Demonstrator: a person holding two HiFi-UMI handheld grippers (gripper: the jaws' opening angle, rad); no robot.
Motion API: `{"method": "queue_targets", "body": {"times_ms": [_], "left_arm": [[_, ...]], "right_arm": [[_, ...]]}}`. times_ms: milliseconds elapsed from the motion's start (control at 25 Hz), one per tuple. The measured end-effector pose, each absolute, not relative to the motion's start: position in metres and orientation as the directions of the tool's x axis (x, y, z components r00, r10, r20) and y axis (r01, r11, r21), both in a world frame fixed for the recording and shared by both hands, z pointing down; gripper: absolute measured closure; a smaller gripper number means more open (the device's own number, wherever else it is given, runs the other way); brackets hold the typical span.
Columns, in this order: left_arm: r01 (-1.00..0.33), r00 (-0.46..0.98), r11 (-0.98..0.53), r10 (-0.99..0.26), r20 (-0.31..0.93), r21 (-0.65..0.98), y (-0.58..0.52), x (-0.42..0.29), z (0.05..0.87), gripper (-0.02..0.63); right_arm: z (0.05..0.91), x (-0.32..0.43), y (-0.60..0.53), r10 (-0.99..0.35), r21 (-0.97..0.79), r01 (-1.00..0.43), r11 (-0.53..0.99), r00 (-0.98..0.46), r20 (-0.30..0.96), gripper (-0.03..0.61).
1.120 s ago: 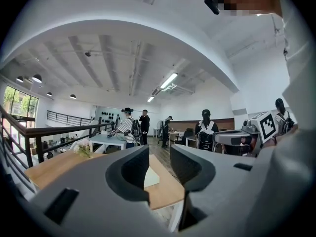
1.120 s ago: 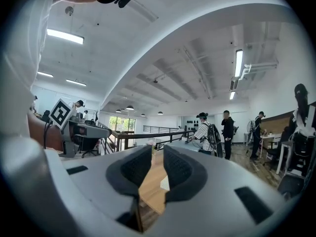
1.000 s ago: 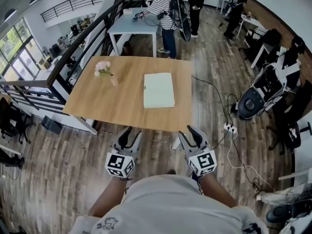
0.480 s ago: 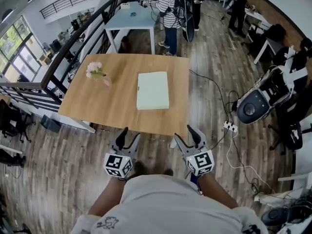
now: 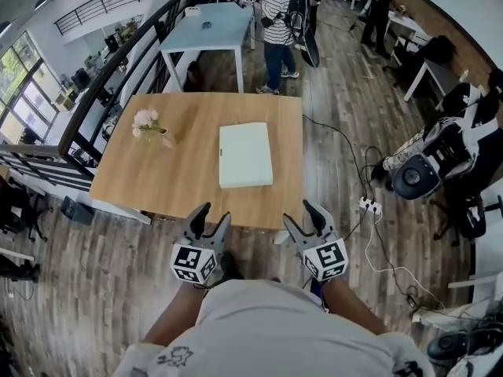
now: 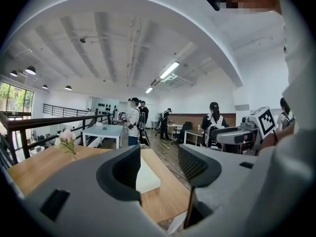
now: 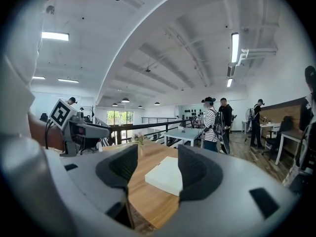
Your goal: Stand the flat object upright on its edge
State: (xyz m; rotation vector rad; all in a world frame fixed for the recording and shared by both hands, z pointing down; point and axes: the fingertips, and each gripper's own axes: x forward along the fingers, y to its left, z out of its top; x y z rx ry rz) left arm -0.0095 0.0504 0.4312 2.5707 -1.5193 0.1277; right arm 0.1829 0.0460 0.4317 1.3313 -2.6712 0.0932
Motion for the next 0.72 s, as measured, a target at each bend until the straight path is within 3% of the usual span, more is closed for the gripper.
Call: {"method": "queue_targets", "body": {"times_ms": [720], "left_arm": [[-0.811, 0.585, -0.573, -0.792, 0.175, 0.118, -0.053, -0.128, 0.447, 0.379]], "right_arm": [[0.448, 0.058, -0.057, -0.826, 0.023, -0.847, 0.531, -0.512, 0.236, 0.308]]}}
